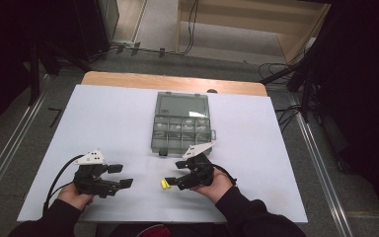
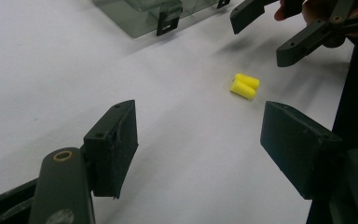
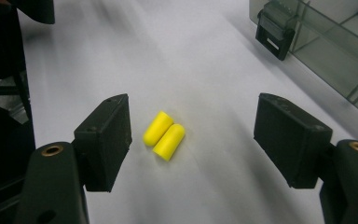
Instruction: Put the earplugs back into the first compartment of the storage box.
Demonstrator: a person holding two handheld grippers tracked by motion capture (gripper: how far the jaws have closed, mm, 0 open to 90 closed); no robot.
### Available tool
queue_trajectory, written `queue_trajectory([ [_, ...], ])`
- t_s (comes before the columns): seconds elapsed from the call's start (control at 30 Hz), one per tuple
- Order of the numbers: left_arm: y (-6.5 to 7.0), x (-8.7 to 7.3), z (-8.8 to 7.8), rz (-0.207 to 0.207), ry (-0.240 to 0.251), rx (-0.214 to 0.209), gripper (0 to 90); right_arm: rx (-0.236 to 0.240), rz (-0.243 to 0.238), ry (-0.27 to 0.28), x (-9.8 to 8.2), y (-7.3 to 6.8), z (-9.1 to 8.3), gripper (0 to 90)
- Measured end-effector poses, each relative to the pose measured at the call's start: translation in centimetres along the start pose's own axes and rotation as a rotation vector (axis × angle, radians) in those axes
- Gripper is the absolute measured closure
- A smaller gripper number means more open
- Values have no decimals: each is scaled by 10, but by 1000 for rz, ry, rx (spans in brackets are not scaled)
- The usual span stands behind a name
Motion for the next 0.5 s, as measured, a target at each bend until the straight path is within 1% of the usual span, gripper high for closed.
queue_trajectory([
  [0.03, 0, 0, 0, -1, -1, -2, 274, -10, -5, -6, 0, 1, 1, 262],
  [0.07, 0, 0, 0, -1, -3, 0, 274, -9, -3, -7, 0, 1, 2, 273],
  [0.1, 0, 0, 1, -4, -1, -1, 274, -10, 3, -14, -1, 0, 3, 299],
  [0.23, -1, -1, 1, -7, -10, 1, 274, -11, -4, -24, -1, -3, 7, 308],
  [0.3, -1, -1, 1, -8, -6, 0, 275, -14, -9, -31, -1, -3, 8, 312],
  [0.43, -2, -2, 1, -6, -12, 7, 274, -21, -12, -37, -2, -4, 9, 376],
  [0.5, -2, -2, 2, -3, -16, 10, 274, -22, -4, -41, -2, -3, 10, 396],
])
Point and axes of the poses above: each handheld gripper's, and its own axes: z roughly forward along the jaws, x roughly out of its top, y roughly to its right, the point moved 9 cm from there along z, roughly forward along the jaws, and after that the axes turned 3 degrees about -x, right-handed, at the moved point
